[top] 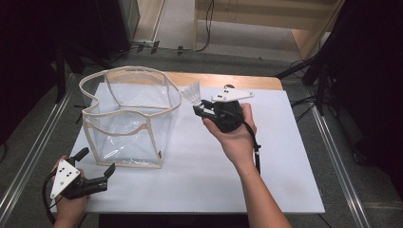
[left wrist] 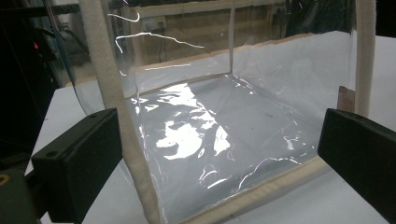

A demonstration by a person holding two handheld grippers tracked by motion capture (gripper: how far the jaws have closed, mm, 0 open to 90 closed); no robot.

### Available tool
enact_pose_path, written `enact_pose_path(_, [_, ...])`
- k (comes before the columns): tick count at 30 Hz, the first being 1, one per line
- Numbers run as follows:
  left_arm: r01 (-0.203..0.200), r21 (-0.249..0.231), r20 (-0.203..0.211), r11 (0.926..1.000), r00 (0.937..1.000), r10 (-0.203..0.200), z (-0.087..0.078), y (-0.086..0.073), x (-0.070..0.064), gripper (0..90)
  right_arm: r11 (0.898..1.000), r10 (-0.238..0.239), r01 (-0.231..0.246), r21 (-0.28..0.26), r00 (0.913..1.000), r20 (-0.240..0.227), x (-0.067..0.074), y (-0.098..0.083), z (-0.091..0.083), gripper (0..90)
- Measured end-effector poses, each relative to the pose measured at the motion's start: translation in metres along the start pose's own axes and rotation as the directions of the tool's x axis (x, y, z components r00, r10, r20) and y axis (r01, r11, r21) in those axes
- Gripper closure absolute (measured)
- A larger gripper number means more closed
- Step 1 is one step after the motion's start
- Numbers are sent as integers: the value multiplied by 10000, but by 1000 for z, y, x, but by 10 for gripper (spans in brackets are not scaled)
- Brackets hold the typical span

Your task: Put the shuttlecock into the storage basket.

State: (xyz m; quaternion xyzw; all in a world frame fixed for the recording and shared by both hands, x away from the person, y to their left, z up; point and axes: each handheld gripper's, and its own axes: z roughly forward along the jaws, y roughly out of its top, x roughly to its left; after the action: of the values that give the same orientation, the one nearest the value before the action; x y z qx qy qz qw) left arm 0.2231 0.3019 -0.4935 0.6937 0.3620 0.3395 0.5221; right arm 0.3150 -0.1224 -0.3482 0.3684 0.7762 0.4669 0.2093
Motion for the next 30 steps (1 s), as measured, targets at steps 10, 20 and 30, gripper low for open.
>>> enact_pose_path(10, [48, -9, -30, 10000, 10000, -48, 0, 0, 0, 3, 9996, -151, 150, -254, 9999, -48, 3, 7, 3, 629])
enact_pose_path(20, [54, -16, -22, 10000, 10000, -54, 0, 0, 1, 3, 9989, -194, 188, -421, 9997, -133, 6, 12, 7, 629])
enact_pose_path(30, [33, -1, -27, 10000, 10000, -33, 0, 0, 0, 3, 9985, -255, 245, -497, 9995, -194, 9, 16, 9, 629])
